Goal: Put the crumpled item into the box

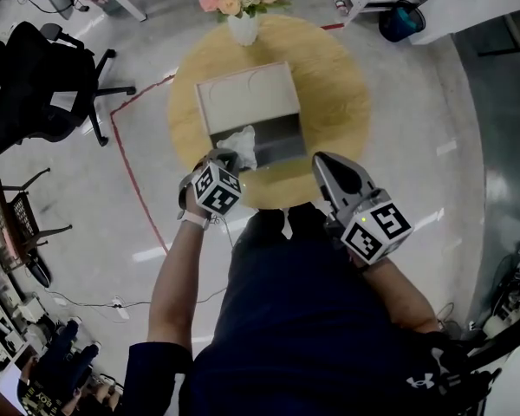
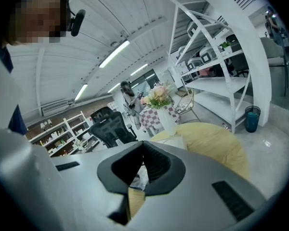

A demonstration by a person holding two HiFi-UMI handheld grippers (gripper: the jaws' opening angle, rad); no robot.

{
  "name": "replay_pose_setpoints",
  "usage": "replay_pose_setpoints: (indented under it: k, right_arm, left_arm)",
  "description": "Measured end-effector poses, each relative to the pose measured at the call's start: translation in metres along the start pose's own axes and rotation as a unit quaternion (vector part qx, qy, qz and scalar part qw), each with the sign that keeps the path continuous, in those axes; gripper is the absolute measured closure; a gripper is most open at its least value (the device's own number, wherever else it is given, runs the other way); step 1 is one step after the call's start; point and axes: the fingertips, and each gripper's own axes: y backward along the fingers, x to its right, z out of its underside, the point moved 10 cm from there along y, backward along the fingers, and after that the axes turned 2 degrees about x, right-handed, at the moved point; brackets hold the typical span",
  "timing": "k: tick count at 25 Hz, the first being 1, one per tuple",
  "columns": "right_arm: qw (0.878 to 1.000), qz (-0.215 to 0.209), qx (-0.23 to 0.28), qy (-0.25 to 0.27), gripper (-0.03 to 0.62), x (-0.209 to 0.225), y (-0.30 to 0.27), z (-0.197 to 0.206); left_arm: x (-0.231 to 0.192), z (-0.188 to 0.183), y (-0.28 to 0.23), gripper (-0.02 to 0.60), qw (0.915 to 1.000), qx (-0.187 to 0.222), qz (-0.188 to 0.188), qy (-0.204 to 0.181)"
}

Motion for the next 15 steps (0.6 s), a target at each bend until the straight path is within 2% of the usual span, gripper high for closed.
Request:
replay_pose_setpoints:
  k: [11, 15]
  right_arm:
    - [1.000, 0.007, -0.002, -0.012, 0.589, 0.011, -0.003, -0.001]
    - [1.000, 0.007, -0.001, -0.012, 0.589, 0.012, -0.003, -0.004]
  left_arm:
    - [-0.004, 0.001, -0.020, 0.562, 0.9984, -0.057, 0.004, 0.002]
    - [-0.003, 0.000, -0.024, 0.561, 0.9980, -0.063, -0.003, 0.008]
